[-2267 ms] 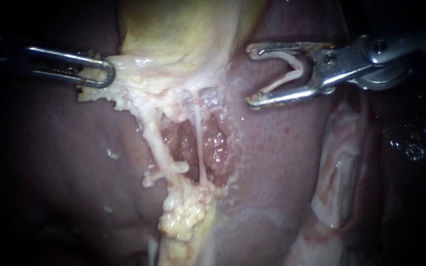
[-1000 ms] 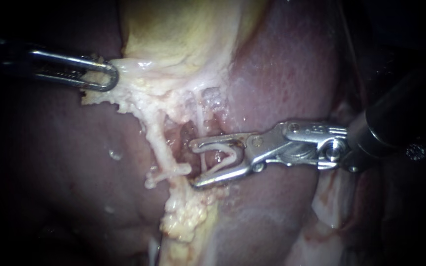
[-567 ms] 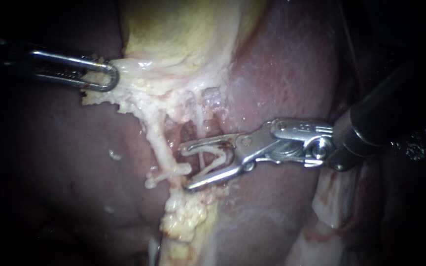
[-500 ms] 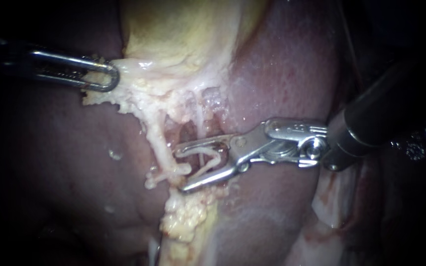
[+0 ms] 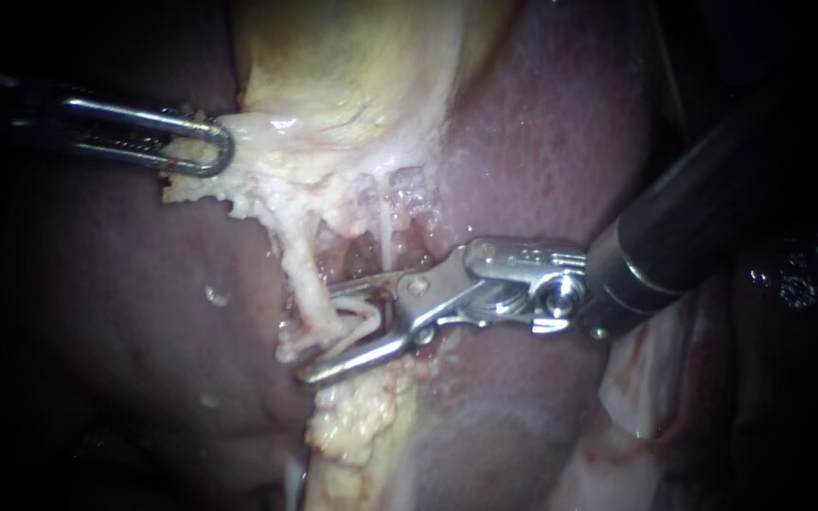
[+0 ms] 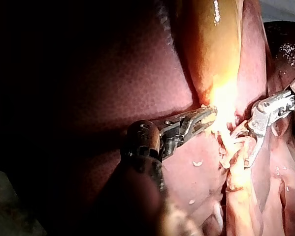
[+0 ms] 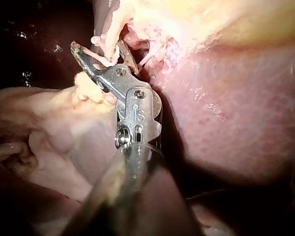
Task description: Clipping second clip left tube
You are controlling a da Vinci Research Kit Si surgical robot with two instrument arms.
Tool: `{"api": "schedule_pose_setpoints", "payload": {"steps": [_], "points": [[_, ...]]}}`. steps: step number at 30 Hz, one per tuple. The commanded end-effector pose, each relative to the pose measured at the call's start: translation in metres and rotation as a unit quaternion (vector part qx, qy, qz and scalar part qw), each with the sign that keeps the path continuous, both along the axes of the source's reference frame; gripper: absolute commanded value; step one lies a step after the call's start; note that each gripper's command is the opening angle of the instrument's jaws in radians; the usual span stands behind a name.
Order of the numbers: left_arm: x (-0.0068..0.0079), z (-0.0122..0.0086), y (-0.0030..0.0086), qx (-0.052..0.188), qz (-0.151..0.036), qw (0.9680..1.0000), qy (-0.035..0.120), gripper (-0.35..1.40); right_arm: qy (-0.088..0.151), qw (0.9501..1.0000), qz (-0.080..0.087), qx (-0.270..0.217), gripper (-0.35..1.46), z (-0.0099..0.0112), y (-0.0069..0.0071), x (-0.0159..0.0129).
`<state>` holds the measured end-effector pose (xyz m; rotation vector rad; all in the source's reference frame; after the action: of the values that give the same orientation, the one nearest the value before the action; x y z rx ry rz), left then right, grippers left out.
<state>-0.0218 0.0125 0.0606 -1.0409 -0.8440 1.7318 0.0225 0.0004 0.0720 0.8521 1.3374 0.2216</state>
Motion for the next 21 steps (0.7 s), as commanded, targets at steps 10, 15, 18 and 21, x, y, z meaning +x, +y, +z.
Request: {"api": "schedule_pose_setpoints", "payload": {"steps": [10, 15, 18, 21], "points": [[0.0000, 0.0000, 0.0000, 0.000, 0.000, 1.0000, 0.000, -0.35, 0.006, 0.9999, -0.009, 0.003, 0.48, -0.0037, -0.0017, 0.0008], [0.0000, 0.0000, -0.0001, 0.000, 0.000, 1.0000, 0.000, -0.35, 0.010, 0.9998, -0.014, 0.006, 0.46, -0.0060, -0.0025, 0.0009], [0.0000, 0.0000, -0.0001, 0.000, 0.000, 1.0000, 0.000, -0.35, 0.012, 0.9998, -0.016, 0.007, 0.43, -0.0073, -0.0029, 0.0010], [0.0000, 0.0000, -0.0001, 0.000, 0.000, 1.0000, 0.000, -0.35, 0.005, 0.9995, -0.017, 0.025, 0.36, -0.0082, -0.0029, 0.0011]]}}
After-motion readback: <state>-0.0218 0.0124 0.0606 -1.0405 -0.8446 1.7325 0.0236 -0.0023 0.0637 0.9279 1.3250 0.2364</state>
